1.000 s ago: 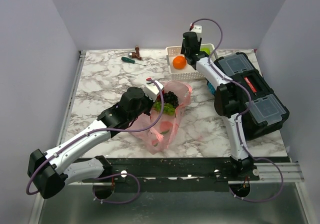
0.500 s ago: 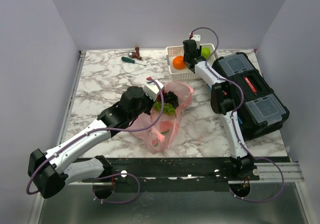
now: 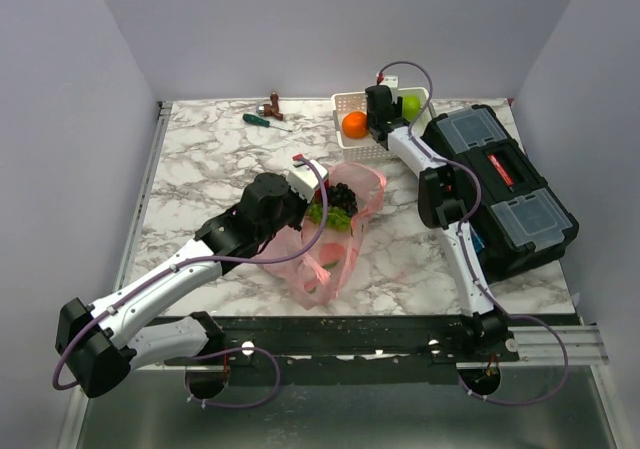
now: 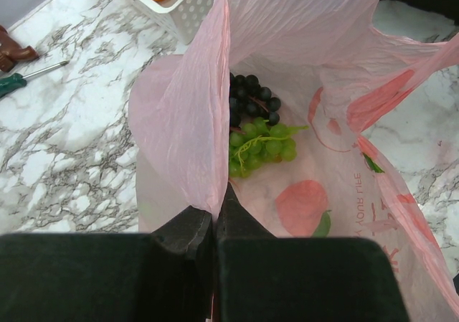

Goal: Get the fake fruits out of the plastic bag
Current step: Place the fake fruit in the bin.

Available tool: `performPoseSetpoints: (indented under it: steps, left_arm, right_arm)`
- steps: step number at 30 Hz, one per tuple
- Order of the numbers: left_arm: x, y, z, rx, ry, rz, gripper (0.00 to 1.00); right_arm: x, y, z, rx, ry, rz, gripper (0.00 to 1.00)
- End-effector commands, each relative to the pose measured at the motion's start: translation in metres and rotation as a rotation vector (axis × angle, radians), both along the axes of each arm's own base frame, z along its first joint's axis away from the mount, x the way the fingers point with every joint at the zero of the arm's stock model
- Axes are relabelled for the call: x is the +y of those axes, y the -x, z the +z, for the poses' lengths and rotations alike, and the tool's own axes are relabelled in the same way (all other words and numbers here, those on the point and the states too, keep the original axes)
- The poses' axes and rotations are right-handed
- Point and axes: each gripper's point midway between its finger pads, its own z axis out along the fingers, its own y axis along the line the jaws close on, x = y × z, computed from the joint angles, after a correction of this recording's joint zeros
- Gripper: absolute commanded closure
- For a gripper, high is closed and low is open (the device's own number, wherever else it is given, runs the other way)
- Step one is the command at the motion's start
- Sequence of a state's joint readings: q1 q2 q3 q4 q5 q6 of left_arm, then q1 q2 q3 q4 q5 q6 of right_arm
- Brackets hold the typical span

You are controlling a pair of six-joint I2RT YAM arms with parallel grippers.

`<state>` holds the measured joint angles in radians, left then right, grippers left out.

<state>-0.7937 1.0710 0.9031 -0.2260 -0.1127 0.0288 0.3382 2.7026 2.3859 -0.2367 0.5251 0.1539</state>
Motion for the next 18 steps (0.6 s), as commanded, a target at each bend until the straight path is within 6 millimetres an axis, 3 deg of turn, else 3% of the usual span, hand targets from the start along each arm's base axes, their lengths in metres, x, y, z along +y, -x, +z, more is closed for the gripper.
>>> performPoseSetpoints:
  steps: [1, 4, 7, 15, 18]
  left_arm:
    - [-0.009, 0.002, 0.014, -0.007, 0.042, -0.03, 1.0]
    - [-0.009, 0.003, 0.014, -0.008, 0.041, -0.03, 1.0]
    - [-0.009, 0.003, 0.015, -0.007, 0.043, -0.032, 1.0]
    - [-0.01, 0.007, 0.021, -0.011, 0.064, -0.045, 1.0]
    - [-0.009, 0.009, 0.024, -0.019, 0.078, -0.049, 1.0]
  right_arm:
    - [-0.002, -0.004, -0.01, 0.015, 0.013, 0.022, 0.4]
    - [0.0, -0.002, -0.005, 0.018, 0.011, 0.032, 0.3]
    - [0.002, -0.002, 0.013, 0.009, 0.002, 0.042, 0.27]
    - [0.001, 0.02, 0.129, -0.083, -0.076, 0.054, 0.27]
    - [-0.007, 0.039, 0.158, -0.077, -0.077, 0.042, 0.27]
